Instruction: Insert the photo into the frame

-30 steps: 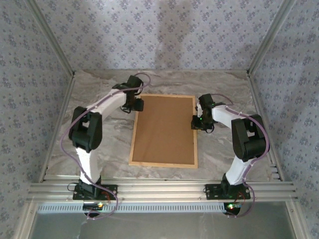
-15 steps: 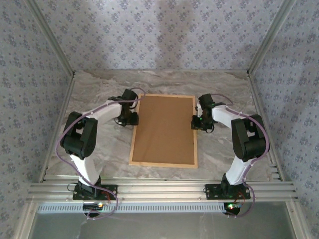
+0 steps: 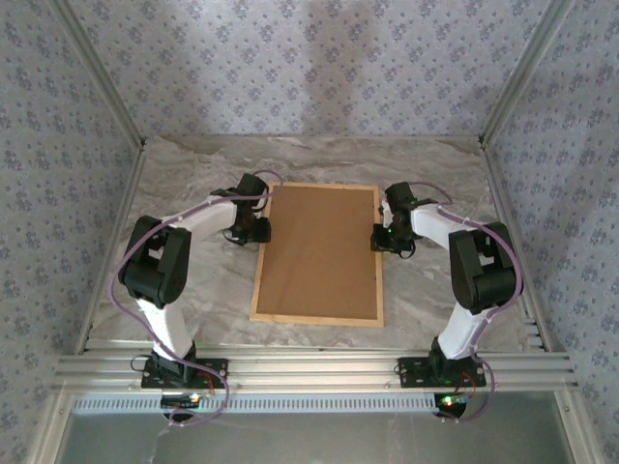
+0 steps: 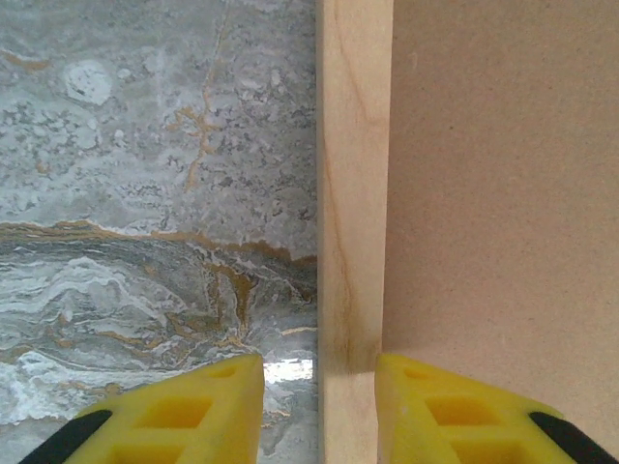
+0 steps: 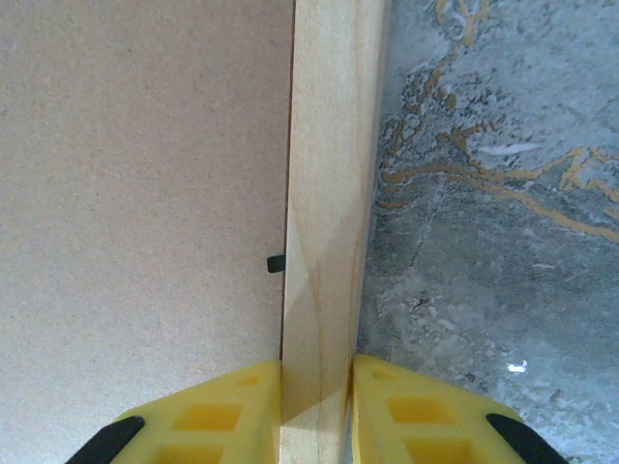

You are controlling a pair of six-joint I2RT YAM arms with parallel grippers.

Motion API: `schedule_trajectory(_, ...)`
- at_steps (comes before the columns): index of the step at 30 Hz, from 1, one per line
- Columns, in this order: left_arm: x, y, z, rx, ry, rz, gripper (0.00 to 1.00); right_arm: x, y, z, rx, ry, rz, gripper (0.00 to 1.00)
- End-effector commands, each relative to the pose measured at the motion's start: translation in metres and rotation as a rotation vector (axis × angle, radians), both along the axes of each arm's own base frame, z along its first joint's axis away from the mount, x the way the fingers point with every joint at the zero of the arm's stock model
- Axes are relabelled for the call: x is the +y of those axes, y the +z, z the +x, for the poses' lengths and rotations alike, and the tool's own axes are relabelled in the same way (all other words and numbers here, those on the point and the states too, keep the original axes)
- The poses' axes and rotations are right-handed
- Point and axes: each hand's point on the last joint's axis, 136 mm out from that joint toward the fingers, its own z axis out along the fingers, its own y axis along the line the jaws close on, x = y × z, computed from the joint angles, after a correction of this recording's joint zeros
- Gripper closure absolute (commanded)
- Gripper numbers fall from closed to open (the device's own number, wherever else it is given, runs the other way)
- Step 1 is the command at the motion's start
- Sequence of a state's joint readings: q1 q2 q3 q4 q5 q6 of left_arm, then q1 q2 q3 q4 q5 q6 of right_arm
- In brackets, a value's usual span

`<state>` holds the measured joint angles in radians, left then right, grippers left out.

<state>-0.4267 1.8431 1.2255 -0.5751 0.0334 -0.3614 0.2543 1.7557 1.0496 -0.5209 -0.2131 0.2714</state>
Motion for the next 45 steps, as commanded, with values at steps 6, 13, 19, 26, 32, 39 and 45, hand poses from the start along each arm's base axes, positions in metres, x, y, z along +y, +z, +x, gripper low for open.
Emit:
schedule_trajectory(6,-0.001,-0.01,-0.016,0.042,-0.002,0.0,0.64,-0.001,-0.008,-0.006,0.019,0.029,-0.031,0.76)
schedule_trajectory(13,-0.002,-0.028,-0.017,0.075,-0.008,0.01,0.64,0.0,-0.008,-0.006,0.018,0.029,-0.031,0.76)
schedule_trajectory(19,-0.006,-0.041,-0.025,0.111,-0.025,0.017,0.63,-0.001,-0.009,-0.006,0.02,0.028,-0.032,0.76)
schedule_trajectory(26,-0.012,-0.055,-0.035,0.139,-0.03,0.015,0.63,-0.001,-0.009,-0.006,0.02,0.03,-0.035,0.76)
schedule_trajectory(32,-0.02,-0.059,-0.038,0.146,-0.051,0.014,0.62,0.0,-0.01,-0.005,0.019,0.031,-0.037,0.76)
schedule_trajectory(39,-0.018,-0.043,-0.028,0.094,-0.049,0.036,0.57,0.0,-0.011,-0.005,0.024,0.033,-0.038,0.76)
schedule_trajectory(45,0.002,0.012,-0.006,-0.082,0.015,0.059,0.5,0.0,-0.012,-0.005,0.026,0.033,-0.039,0.76)
